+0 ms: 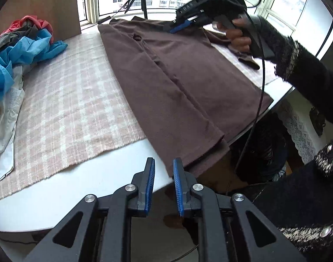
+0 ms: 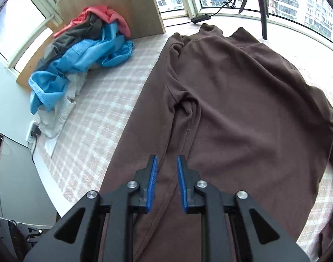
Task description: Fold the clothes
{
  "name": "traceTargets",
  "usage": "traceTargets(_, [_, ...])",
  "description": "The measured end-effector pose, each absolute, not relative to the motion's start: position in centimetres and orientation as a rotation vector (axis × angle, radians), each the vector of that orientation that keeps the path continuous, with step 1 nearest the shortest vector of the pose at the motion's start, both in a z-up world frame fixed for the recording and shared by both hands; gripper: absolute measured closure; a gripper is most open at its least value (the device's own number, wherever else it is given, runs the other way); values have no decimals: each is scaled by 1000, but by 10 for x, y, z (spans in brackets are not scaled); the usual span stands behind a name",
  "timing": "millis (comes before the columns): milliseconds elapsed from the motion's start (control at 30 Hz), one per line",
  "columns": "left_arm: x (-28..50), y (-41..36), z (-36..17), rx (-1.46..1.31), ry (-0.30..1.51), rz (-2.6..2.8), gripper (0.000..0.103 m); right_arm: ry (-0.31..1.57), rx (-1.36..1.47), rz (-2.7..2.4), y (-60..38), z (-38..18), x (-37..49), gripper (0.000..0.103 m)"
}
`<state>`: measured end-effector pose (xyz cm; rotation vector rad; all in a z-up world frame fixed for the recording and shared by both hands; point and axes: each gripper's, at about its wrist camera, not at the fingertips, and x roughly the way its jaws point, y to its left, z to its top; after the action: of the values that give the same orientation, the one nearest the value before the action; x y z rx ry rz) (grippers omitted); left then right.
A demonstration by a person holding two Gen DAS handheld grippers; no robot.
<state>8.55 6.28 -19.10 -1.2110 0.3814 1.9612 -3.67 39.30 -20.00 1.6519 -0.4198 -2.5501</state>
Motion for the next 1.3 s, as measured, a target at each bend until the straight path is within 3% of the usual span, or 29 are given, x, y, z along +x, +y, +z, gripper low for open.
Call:
traceTargets(233, [43,114,-170,-1153,426,1916,81,-585,1581,-2691,459,-168,9,84])
traceTargets(333, [8,141,-144,-1141,412,1911,80,-486,1559,-2782,491,-137,9,84])
traceTargets(433, [-39,170,-120,-1131,368,1952,69,-369,1497,-2827,516,-97,-10,84])
traceTargets(467, [-53,180,-124,-1138,361,1975,60,-338,1469,-2833,522,-85,-22,77])
traceTargets(500, [-68,191,-128,-1145,354,1999,58,-307,1434,-2831,525,-79,-37,60])
traceTargets(533, [-82,202,-132,-1152,346,2022,58,-277,1398,-2825,528,-75,-53,52])
traceTargets(567, [-96,212,-137,-1159,339,2046,58,-243,1382,-2830,528,-78,-70,47])
traceTargets(667, [-119,240,-189,-1276,371,2029,60,-134,1434,-2810,527,-112,-128,47])
traceTargets(767, [-132,254,-240,-1421,404,1984,63,-39,1575,-2720,525,-169,-182,51])
traceTargets(900, [-130,254,-256,-1424,447,1993,60,76,1700,-2649,524,-220,-224,53])
traceTargets(1033, [-127,251,-258,-1414,448,1992,59,3,1748,-2619,540,-231,-234,54])
traceTargets(1100, [-123,251,-259,-1403,473,1991,58,-53,1755,-2615,550,-233,-236,92])
traceTargets(1300, [-117,251,-261,-1401,498,1984,56,-221,1772,-2601,582,-236,-243,93])
